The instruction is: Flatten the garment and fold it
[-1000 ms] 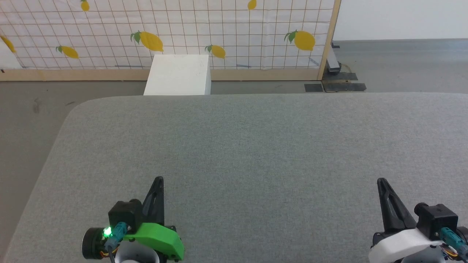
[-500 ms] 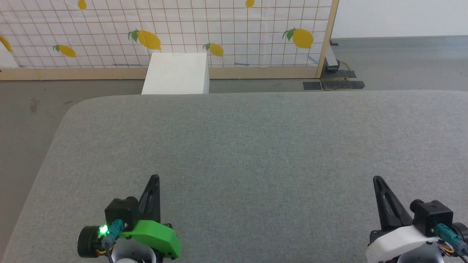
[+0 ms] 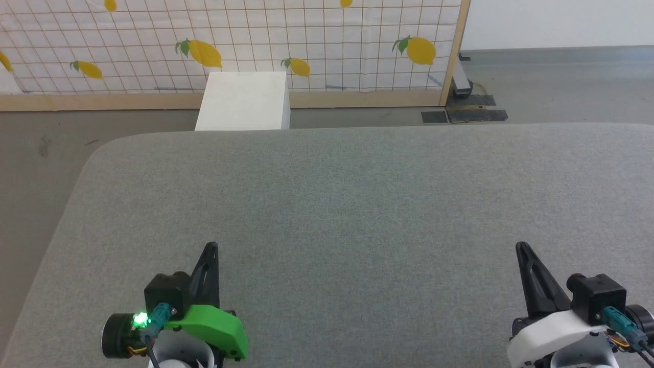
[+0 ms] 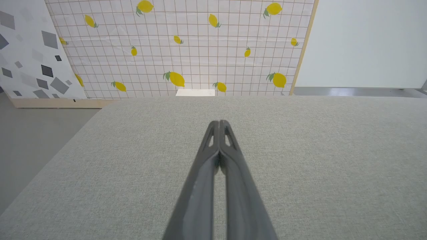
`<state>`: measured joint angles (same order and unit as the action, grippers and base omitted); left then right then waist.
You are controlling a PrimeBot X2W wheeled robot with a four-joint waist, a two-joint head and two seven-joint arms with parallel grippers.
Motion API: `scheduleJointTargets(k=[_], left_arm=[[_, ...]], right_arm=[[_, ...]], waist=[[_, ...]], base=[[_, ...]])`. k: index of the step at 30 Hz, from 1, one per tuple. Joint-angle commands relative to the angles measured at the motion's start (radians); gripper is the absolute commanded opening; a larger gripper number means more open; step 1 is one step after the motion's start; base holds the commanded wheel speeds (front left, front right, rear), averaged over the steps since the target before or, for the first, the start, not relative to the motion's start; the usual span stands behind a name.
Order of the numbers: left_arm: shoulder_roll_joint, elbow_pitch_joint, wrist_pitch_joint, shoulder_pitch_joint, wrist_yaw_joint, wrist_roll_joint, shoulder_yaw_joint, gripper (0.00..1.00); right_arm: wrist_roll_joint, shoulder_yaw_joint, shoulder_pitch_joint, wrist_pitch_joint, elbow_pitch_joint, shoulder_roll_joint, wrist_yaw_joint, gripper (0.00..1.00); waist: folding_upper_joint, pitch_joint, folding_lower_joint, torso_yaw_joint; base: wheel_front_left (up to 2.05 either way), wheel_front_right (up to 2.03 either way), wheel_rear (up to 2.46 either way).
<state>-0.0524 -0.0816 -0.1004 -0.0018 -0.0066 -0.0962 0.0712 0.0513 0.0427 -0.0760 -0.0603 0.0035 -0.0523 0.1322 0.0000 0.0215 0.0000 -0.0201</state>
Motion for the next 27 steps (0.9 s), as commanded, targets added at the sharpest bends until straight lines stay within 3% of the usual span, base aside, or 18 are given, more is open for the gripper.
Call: scheduleJointTargets(k=[1,27], left_arm=[[0.001,0.010,0.006,0.001,0.004,0.011,-0.007,0.00],[0.002,0.050,0.058,0.001,0.006,0.058,-0.043,0.00]], right_arm=[[-0.012,-0.004,0.022,0.005,-0.002,0.001,-0.001,0.00],[-0.034,-0.025,0.052,0.036,-0.003,0.002,-0.001,0.00]], waist=[[0.0000,-0.001,0.0000,0.001],[0.0000,-0.012,0.0000,0.011]], base=[[0.00,0.00,0.00],[0.00,0.00,0.00]])
